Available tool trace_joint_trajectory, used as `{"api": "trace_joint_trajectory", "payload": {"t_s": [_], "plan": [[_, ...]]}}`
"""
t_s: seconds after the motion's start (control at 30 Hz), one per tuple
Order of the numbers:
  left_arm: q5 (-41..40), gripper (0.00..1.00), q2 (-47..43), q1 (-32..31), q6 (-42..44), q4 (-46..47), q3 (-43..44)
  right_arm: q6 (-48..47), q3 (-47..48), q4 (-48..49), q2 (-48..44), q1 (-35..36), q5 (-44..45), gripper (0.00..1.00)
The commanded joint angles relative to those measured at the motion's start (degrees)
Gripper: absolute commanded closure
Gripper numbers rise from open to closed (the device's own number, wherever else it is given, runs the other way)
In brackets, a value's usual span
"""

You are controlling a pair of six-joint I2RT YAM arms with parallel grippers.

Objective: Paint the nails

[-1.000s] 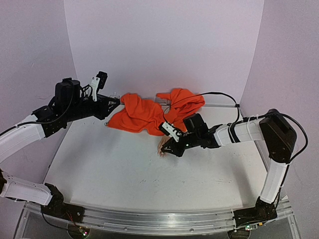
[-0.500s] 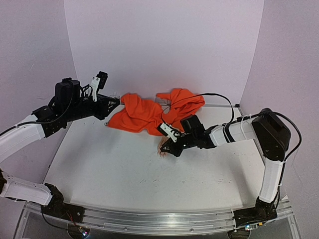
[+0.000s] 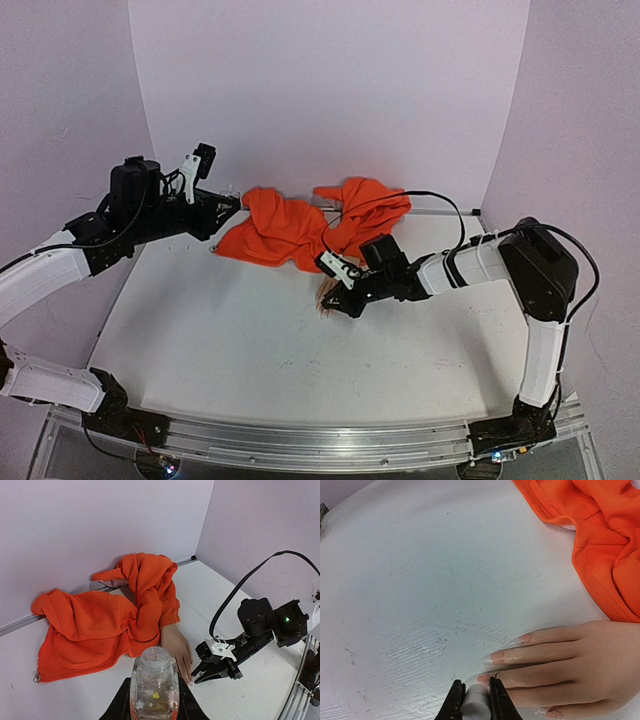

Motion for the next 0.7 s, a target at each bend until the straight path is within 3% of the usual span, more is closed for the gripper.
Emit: {"api": "trace_joint_trajectory", "payload": {"t_s": [0.0, 0.67], "plan": [[0.7, 1.0, -0.4, 0.4, 0.4, 1.7, 0.4, -0.1, 2.6, 0.8, 0.6, 0.2, -0.6, 1.0], [1.0, 1.0, -0.6, 0.4, 0.4, 1.7, 0.3, 0.1, 3.4, 0.3, 1.9, 0.3, 0.6, 1.0]]}}
